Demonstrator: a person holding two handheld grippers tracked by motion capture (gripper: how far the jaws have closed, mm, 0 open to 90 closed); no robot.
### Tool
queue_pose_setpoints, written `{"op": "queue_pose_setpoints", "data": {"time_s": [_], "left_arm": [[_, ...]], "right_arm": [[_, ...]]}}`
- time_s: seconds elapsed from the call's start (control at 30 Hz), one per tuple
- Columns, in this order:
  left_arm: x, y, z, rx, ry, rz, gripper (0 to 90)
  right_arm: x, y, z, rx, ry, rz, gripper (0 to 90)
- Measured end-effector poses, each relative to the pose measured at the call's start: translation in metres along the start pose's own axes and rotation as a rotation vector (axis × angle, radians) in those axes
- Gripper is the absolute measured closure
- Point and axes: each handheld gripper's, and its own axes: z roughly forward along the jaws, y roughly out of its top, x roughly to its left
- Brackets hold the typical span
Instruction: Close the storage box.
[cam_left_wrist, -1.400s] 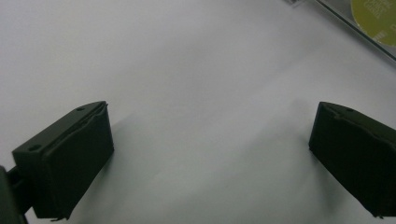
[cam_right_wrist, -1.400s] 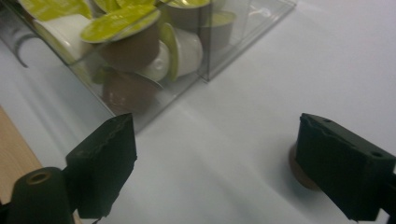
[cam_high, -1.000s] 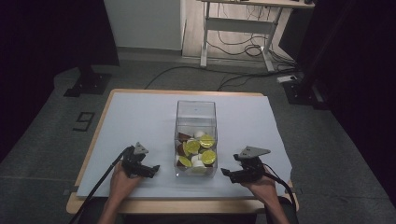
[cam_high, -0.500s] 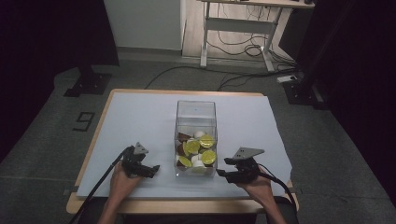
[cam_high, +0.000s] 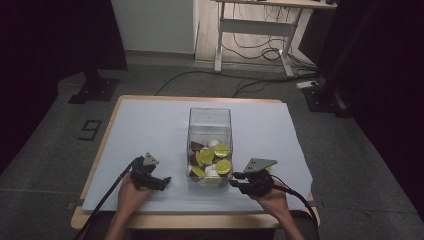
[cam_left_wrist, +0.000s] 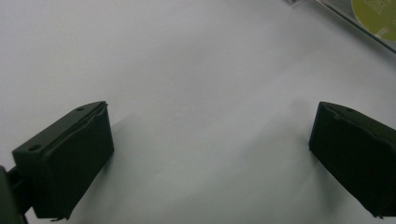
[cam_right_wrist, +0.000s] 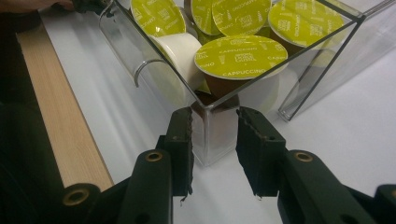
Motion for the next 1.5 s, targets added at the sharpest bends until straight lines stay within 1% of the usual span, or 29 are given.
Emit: {"op": "queue_pose_setpoints", "data": {"time_s": [0.17, 0.27, 0.37, 0.63, 0.77, 0.83, 0.93, 1.0, 1.03, 1.23, 1.33, 1.37, 1.4, 1.43, 1.5], "left_arm": [[0.000, 0.000, 0.000, 0.000, 0.000, 0.000, 0.0], [0.000, 0.000, 0.000, 0.000, 0.000, 0.000, 0.0], [0.000, 0.000, 0.000, 0.000, 0.000, 0.000, 0.0], [0.000, 0.000, 0.000, 0.000, 0.000, 0.000, 0.0], [0.000, 0.000, 0.000, 0.000, 0.000, 0.000, 0.0], [0.000, 0.000, 0.000, 0.000, 0.000, -0.001, 0.0], [0.000, 0.000, 0.000, 0.000, 0.000, -0.001, 0.0], [0.000, 0.000, 0.000, 0.000, 0.000, -0.001, 0.0], [0.000, 0.000, 0.000, 0.000, 0.000, -0.001, 0.0], [0.000, 0.000, 0.000, 0.000, 0.000, -0.001, 0.0], [0.000, 0.000, 0.000, 0.000, 0.000, -0.001, 0.0], [0.000, 0.000, 0.000, 0.000, 0.000, -0.001, 0.0], [0.000, 0.000, 0.000, 0.000, -0.001, -0.001, 0.0], [0.000, 0.000, 0.000, 0.000, 0.000, -0.001, 0.0], [0.000, 0.000, 0.000, 0.000, -0.001, -0.001, 0.0]], "right_arm": [[-0.002, 0.002, 0.002, 0.002, -0.022, -0.001, 72.5], [-0.004, 0.003, 0.004, 0.003, -0.030, 0.002, 73.1], [-0.005, 0.004, 0.004, 0.005, -0.045, -0.008, 77.8], [-0.008, 0.006, 0.005, 0.008, -0.040, 0.005, 78.6], [-0.010, 0.006, 0.008, 0.014, -0.057, 0.010, 81.1], [-0.011, 0.007, 0.008, 0.015, -0.054, 0.018, 81.1], [-0.013, 0.008, 0.009, 0.014, -0.061, 0.020, 81.7], [-0.014, 0.008, 0.011, 0.018, -0.077, 0.021, 84.0], [-0.015, 0.009, 0.012, 0.018, -0.082, 0.024, 84.4], [-0.020, 0.012, 0.016, 0.018, -0.081, 0.052, 85.0], [-0.022, 0.012, 0.019, 0.029, -0.097, 0.053, 89.5], [-0.023, 0.012, 0.020, 0.027, -0.126, 0.055, 89.5], [-0.025, 0.013, 0.021, 0.023, -0.136, 0.062, 89.6], [-0.028, 0.014, 0.022, 0.018, -0.136, 0.077, 89.6], [-0.032, 0.017, 0.023, 0.013, -0.140, 0.087, 89.6]]}}
